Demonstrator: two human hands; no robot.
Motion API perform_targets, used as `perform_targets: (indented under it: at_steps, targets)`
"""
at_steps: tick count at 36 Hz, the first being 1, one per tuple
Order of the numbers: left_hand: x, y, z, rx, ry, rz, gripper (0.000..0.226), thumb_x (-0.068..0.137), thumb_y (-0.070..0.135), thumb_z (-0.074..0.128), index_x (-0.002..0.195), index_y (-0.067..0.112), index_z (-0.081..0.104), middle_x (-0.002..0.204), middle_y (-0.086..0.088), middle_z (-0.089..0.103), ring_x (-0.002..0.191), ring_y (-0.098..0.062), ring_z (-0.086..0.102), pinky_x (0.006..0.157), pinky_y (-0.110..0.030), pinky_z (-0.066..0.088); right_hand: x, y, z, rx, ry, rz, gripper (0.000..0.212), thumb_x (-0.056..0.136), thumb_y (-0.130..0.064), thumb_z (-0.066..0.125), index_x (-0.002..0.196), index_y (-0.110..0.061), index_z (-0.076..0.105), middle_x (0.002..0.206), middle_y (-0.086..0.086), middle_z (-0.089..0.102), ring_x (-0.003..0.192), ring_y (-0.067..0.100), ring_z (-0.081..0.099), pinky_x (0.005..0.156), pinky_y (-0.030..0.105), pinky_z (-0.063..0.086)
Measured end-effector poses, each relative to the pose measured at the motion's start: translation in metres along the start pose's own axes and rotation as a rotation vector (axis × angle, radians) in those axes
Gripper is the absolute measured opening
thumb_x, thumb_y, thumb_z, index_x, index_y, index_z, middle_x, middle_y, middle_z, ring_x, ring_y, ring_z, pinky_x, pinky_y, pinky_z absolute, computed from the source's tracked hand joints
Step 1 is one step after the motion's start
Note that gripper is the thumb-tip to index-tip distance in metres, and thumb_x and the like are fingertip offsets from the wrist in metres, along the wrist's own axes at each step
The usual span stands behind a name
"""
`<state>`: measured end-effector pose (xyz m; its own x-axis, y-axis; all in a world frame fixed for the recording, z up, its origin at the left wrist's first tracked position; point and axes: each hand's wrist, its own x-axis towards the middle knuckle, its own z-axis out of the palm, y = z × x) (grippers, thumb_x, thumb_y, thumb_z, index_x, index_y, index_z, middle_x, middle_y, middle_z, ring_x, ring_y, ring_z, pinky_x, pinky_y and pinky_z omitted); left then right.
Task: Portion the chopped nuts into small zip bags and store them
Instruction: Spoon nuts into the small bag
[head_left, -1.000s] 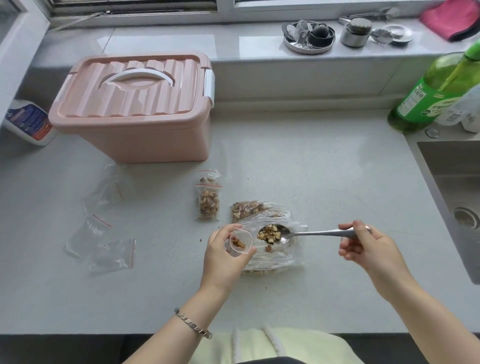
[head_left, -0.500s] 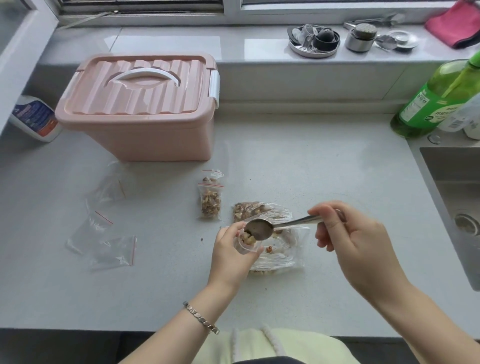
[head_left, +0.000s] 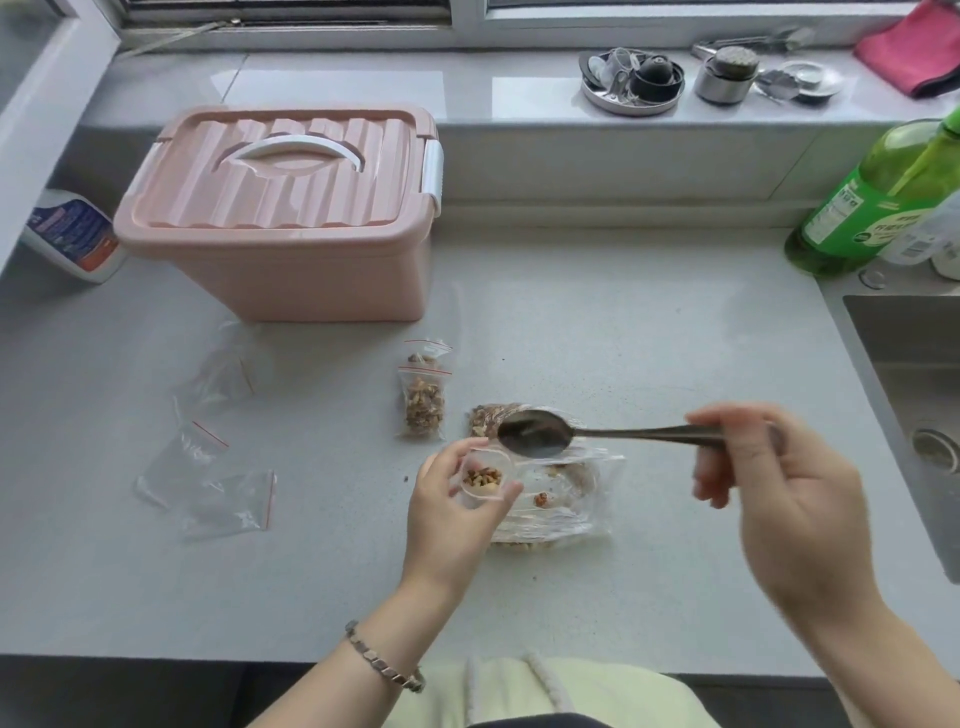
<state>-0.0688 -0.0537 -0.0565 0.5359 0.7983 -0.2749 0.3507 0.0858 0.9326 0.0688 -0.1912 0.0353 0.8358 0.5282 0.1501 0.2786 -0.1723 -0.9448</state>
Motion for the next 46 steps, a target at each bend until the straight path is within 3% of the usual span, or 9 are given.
perform_targets:
  at_steps: [4, 13, 19, 24, 29, 33, 38, 42, 46]
  targets:
    - [-0.001, 0.008, -0.014, 0.026, 0.088, 0.081, 0.036, 0.072, 0.025, 0.076, 0.099, 0.038, 0.057, 0.102, 0.004, 0.06, 0.1, -0.01, 0.057, 0.085, -0.023, 0.046, 0.004, 0.019, -0.01, 0.028, 0.076, 0.2, 0.03, 0.097, -0.017, 0.04, 0.077, -0.015, 0.061, 0.055, 0.002, 0.056, 0.047, 0.011, 0.05, 0.044, 0.016, 0.04]
    - [0.008, 0.015, -0.027, -0.06, 0.175, 0.064, 0.028, 0.073, 0.011, 0.075, 0.093, 0.025, 0.061, 0.083, 0.002, 0.058, 0.074, -0.005, 0.057, 0.058, -0.006, 0.043, -0.016, 0.104, 0.016, 0.047, -0.066, 0.627, 0.027, 0.098, -0.012, 0.039, 0.084, -0.006, 0.06, 0.056, 0.008, 0.056, 0.042, 0.007, 0.056, 0.042, 0.017, 0.046]
    - [0.013, 0.015, -0.031, -0.067, 0.247, 0.087, 0.03, 0.071, 0.014, 0.077, 0.088, 0.029, 0.058, 0.086, 0.007, 0.06, 0.077, -0.013, 0.058, 0.06, -0.008, 0.045, -0.023, 0.127, 0.028, 0.161, -0.05, 0.828, 0.017, 0.096, -0.011, 0.045, 0.089, -0.007, 0.06, 0.07, 0.014, 0.062, 0.059, 0.02, 0.063, 0.048, 0.016, 0.052]
    - [0.021, 0.0, -0.03, 0.041, 0.196, 0.031, 0.031, 0.07, 0.02, 0.079, 0.089, 0.033, 0.059, 0.089, 0.0, 0.058, 0.082, -0.022, 0.06, 0.074, -0.04, 0.055, -0.029, 0.146, 0.02, -0.089, -0.108, 0.904, 0.019, 0.089, -0.005, 0.054, 0.107, -0.001, 0.059, 0.082, 0.015, 0.066, 0.071, 0.022, 0.063, 0.061, 0.025, 0.053]
    - [0.018, -0.004, -0.024, 0.089, 0.142, 0.014, 0.03, 0.069, 0.022, 0.079, 0.091, 0.03, 0.059, 0.09, -0.002, 0.058, 0.081, -0.02, 0.06, 0.072, -0.033, 0.053, -0.027, 0.128, 0.021, -0.613, -0.245, 0.509, 0.025, 0.086, -0.014, 0.058, 0.111, -0.016, 0.061, 0.115, 0.009, 0.057, 0.113, 0.026, 0.046, 0.085, 0.024, 0.029]
    - [0.017, 0.0, -0.02, 0.13, 0.137, 0.032, 0.03, 0.069, 0.022, 0.079, 0.091, 0.03, 0.059, 0.092, 0.002, 0.058, 0.08, -0.009, 0.058, 0.066, -0.011, 0.044, -0.013, 0.072, 0.052, -0.431, -0.289, 0.028, 0.014, 0.082, -0.021, 0.064, 0.096, -0.022, 0.065, 0.098, -0.003, 0.058, 0.098, 0.004, 0.05, 0.085, 0.004, 0.027]
    - [0.022, 0.0, -0.02, 0.13, 0.132, 0.046, 0.03, 0.069, 0.024, 0.079, 0.084, 0.037, 0.058, 0.092, 0.008, 0.056, 0.082, -0.016, 0.061, 0.07, -0.034, 0.053, -0.001, 0.033, 0.109, -0.27, -0.638, 0.033, 0.018, 0.082, -0.03, 0.067, 0.1, -0.029, 0.065, 0.098, -0.006, 0.059, 0.095, 0.002, 0.053, 0.084, 0.016, 0.043]
    - [0.026, -0.003, -0.027, 0.158, 0.148, 0.028, 0.028, 0.067, 0.034, 0.075, 0.089, 0.037, 0.058, 0.093, 0.011, 0.055, 0.078, -0.019, 0.063, 0.068, -0.046, 0.054, 0.005, 0.031, 0.135, -0.281, -0.661, 0.065, 0.011, 0.08, -0.035, 0.067, 0.085, -0.026, 0.07, 0.081, -0.002, 0.062, 0.084, 0.01, 0.056, 0.079, 0.026, 0.046]
    - [0.03, -0.006, -0.037, 0.176, 0.122, -0.007, 0.033, 0.069, 0.022, 0.076, 0.092, 0.036, 0.058, 0.096, 0.011, 0.054, 0.082, -0.012, 0.061, 0.075, -0.041, 0.053, 0.01, 0.038, 0.147, -0.328, -0.675, 0.018, 0.015, 0.083, -0.03, 0.065, 0.081, -0.016, 0.07, 0.082, 0.003, 0.065, 0.079, 0.012, 0.057, 0.074, 0.023, 0.044]
